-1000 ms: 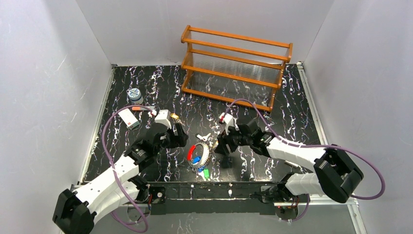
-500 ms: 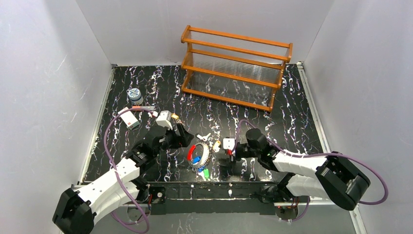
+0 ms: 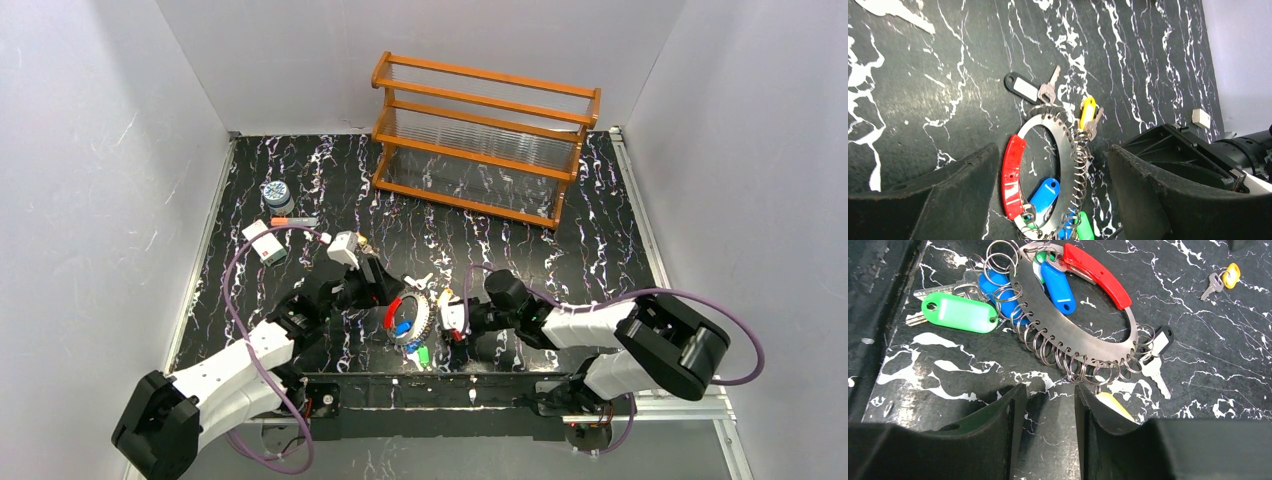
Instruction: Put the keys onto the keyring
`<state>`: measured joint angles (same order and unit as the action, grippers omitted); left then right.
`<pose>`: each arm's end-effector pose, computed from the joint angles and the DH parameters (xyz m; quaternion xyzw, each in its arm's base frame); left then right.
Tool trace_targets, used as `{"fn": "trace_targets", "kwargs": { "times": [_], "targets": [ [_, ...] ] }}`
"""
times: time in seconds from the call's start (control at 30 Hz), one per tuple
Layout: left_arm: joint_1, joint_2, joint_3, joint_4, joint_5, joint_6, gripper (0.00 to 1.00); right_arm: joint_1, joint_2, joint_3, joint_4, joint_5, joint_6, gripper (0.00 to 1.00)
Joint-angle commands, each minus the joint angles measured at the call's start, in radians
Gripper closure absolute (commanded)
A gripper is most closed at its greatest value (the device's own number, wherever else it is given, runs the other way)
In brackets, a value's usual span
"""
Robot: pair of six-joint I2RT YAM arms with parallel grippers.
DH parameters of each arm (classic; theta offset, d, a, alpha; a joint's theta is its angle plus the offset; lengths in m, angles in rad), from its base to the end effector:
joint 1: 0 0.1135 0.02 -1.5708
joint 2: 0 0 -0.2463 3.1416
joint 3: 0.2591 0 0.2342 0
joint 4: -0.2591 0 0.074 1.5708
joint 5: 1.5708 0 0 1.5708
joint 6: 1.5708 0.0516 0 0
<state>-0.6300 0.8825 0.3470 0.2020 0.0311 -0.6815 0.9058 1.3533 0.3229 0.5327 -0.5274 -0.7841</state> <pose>0.1667 -0.1236 0.1987 -0.0120 0.8145 -0.3636 0.4519 0.1270 0.2041 0.1341 -0.7091 0.4511 0.2536 0.4790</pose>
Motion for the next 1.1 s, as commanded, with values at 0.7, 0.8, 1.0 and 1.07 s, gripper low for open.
{"fn": "trace_targets", "kwargs": {
  "times": [0.7,0.8,1.0,1.07],
  "targets": [
    [0.004,0.031,-0.065,0.055,0.1,-0.049,0.24,0.059,0.123,0.113,0.339,0.494,0.272,0.5],
    [0.005,0.012,-0.061,0.006,0.085,-0.045,0.25,0.059,0.067,0.106,0.321,0.501,0.393,0.49],
    [0.004,-0.045,-0.056,-0.121,0.03,-0.039,0.26,0.057,-0.041,0.164,0.12,0.521,0.742,0.37],
    [0.004,-0.06,-0.052,-0.175,-0.01,-0.049,0.26,0.057,-0.052,0.207,0.02,0.516,0.831,0.36]
  ]
}}
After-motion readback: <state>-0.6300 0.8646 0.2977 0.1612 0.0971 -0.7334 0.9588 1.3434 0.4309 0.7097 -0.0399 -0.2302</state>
